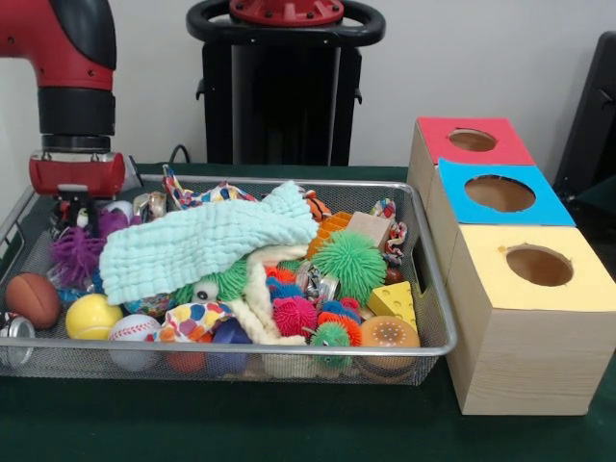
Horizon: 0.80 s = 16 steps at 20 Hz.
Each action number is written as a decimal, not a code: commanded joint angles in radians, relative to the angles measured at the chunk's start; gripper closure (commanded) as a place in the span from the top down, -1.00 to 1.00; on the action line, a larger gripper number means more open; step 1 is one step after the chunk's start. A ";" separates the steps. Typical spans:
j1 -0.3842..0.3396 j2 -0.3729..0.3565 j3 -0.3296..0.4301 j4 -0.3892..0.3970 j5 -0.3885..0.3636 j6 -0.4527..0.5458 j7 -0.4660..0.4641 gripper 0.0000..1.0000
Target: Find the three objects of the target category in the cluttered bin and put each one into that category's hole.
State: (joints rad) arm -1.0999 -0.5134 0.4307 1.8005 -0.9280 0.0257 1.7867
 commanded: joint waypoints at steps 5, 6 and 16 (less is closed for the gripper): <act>0.233 0.031 -0.117 0.097 0.081 -0.019 0.199 -1.00; 0.284 0.018 -0.160 0.110 0.107 -0.050 0.237 -1.00; 0.513 -0.040 -0.342 0.216 0.355 -0.169 0.297 -1.00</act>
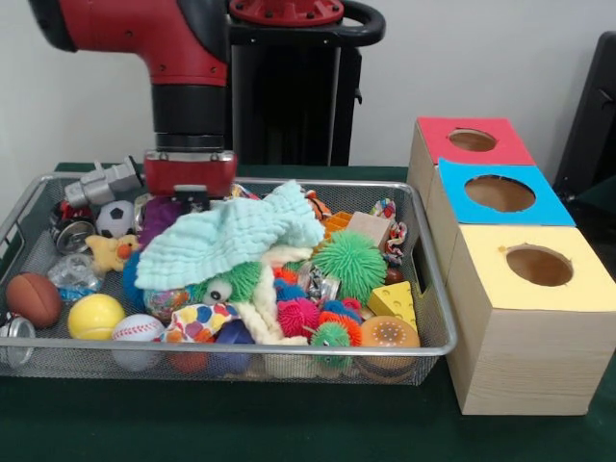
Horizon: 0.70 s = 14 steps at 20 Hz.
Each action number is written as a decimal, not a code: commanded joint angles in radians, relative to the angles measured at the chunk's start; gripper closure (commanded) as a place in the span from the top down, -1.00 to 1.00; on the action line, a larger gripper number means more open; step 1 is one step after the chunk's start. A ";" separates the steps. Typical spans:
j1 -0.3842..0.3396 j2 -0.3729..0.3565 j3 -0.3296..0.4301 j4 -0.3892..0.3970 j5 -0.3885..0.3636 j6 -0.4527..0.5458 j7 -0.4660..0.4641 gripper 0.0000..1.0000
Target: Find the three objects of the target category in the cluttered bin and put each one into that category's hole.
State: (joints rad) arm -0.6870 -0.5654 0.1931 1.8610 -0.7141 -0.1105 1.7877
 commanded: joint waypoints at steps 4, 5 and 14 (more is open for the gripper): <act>0.111 -0.016 -0.110 0.190 0.200 -0.027 0.276 -1.00; 0.109 -0.020 -0.107 0.196 0.209 -0.027 0.269 -1.00; 0.067 0.006 -0.093 0.184 0.207 -0.075 0.195 -1.00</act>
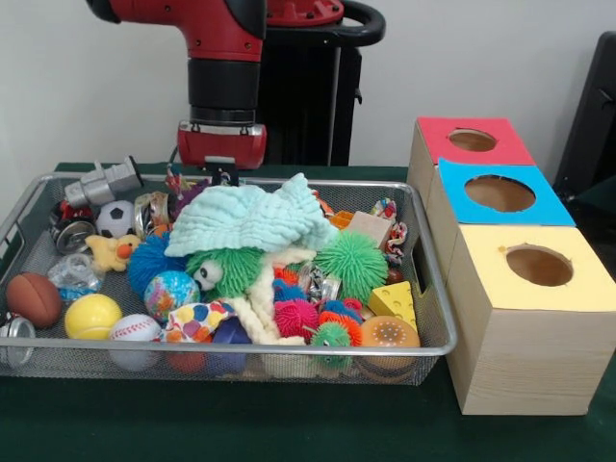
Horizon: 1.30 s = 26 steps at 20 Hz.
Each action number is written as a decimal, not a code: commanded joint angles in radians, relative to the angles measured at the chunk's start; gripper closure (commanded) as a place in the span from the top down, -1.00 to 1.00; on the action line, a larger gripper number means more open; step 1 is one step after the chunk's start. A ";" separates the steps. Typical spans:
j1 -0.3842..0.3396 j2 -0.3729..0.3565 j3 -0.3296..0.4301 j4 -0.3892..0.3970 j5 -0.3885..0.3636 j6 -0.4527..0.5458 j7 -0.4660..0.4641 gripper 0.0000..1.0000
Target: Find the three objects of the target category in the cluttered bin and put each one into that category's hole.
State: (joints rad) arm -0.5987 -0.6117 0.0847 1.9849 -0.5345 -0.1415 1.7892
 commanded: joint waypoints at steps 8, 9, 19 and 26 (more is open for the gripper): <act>-0.059 0.066 0.043 0.049 0.006 -0.050 0.166 -1.00; -0.060 0.067 0.043 0.049 0.006 -0.052 0.165 -1.00; -0.061 0.060 0.044 0.044 0.006 -0.042 0.156 1.00; -0.113 -0.057 0.084 0.032 -0.013 0.062 0.094 1.00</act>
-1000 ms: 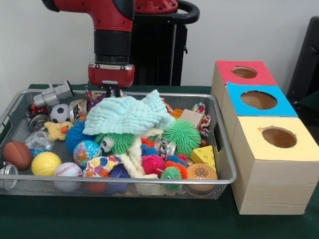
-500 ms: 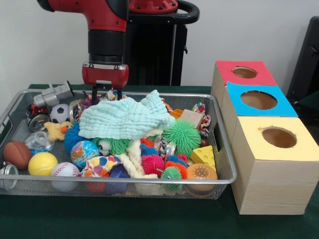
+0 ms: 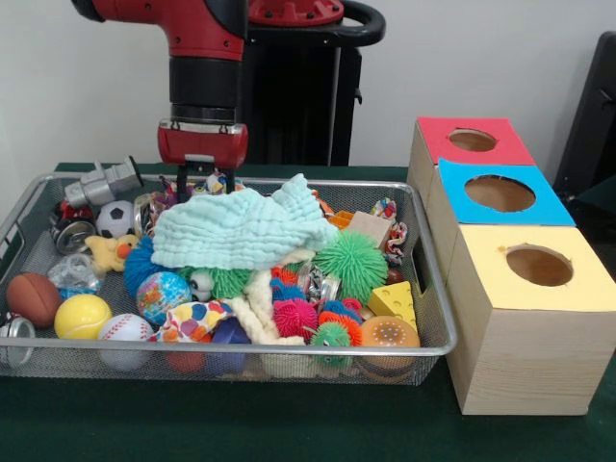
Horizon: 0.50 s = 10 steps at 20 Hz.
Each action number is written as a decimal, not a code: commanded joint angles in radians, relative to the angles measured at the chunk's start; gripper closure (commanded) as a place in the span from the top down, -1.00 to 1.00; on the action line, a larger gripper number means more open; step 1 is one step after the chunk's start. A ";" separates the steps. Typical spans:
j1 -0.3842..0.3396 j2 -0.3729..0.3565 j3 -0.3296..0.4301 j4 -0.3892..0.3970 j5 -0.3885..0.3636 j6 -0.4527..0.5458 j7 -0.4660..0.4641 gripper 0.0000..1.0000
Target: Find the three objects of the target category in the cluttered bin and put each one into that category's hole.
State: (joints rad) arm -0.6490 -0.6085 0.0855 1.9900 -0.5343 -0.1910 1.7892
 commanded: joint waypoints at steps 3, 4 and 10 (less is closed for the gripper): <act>-0.132 -0.126 0.149 0.005 -0.040 0.174 0.030 1.00; -0.153 -0.141 0.169 -0.004 -0.050 0.186 0.010 1.00; -0.253 -0.152 0.269 -0.059 -0.108 0.232 -0.068 1.00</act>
State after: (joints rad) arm -0.8184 -0.7185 0.1843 1.9986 -0.5591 -0.1068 1.7892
